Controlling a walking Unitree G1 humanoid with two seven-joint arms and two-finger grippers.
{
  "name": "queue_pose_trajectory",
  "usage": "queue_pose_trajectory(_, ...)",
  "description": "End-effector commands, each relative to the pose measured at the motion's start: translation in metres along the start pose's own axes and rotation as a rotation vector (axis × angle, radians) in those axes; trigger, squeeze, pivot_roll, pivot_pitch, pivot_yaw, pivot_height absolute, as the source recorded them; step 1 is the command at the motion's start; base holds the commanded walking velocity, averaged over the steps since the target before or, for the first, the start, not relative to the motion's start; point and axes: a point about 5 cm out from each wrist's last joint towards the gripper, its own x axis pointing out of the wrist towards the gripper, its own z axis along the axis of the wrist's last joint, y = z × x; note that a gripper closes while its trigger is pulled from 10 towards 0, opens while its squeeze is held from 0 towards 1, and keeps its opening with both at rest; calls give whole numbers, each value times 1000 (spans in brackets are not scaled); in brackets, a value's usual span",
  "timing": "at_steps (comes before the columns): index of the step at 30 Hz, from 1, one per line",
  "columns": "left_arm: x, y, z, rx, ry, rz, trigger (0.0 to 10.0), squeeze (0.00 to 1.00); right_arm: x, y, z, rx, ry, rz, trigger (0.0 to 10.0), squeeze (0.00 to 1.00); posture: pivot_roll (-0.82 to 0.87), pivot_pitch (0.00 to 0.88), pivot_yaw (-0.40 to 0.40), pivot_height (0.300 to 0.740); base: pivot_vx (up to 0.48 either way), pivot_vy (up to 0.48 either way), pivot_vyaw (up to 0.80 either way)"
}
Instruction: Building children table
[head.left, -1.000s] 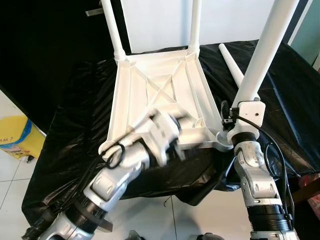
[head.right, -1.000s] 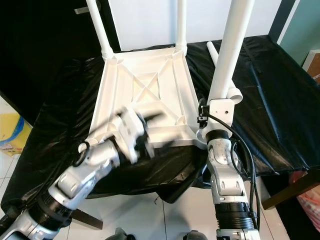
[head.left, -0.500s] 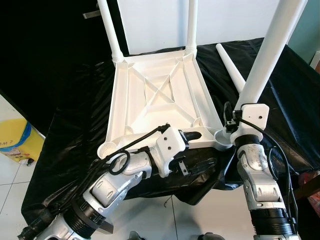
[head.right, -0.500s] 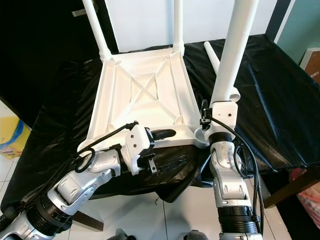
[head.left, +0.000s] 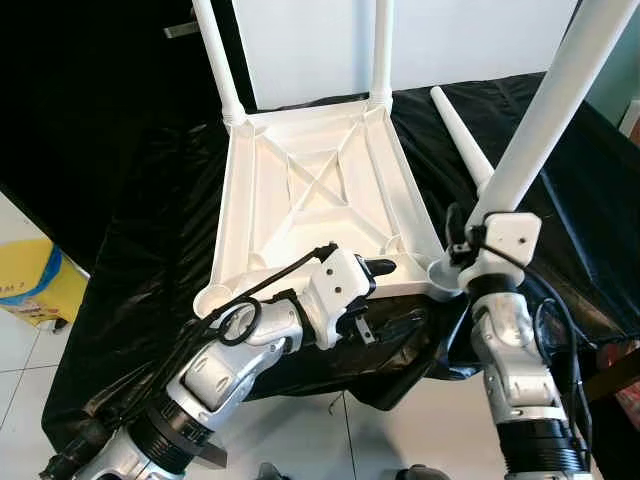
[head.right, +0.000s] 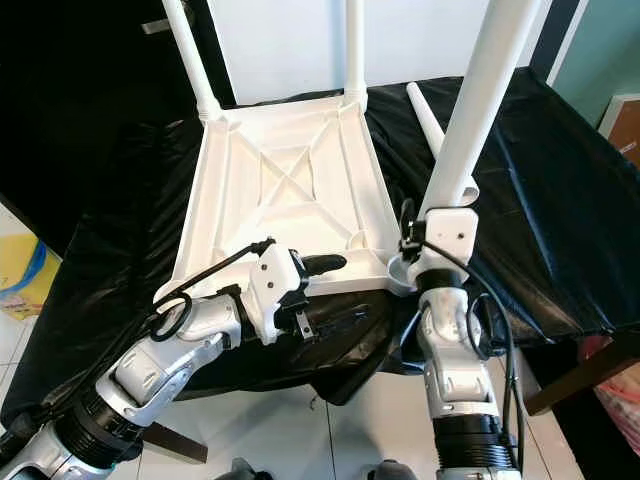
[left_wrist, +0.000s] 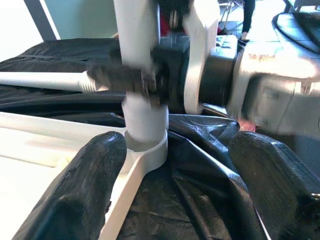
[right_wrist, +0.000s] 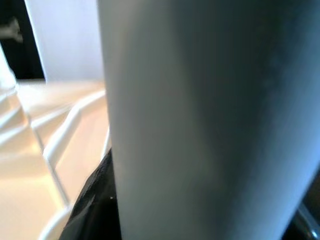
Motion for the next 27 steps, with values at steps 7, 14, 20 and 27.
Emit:
queue_pose_trajectory(7,0,0,1,-11,12,-22,10000,0,2,6,-18,32,56,37,10000,0,-88,88,78,740,0,0,0)
queue_pose_trajectory(14,0,1,1,-13,14,-13,10000,0,0,10,-20,28,61,80,10000,0,-89,89,77,740,0,0,0)
queue_pose_trajectory(20,1,2,2,-13,11,-14,10000,0,-6,9,-30,-22,65,161,10000,0,-91,87,80,740,0,0,0)
queue_pose_trajectory(27,1,2,4,-11,9,-17,10000,0,-7,5,-39,8,117,182,10000,0,-91,86,85,740,0,0,0)
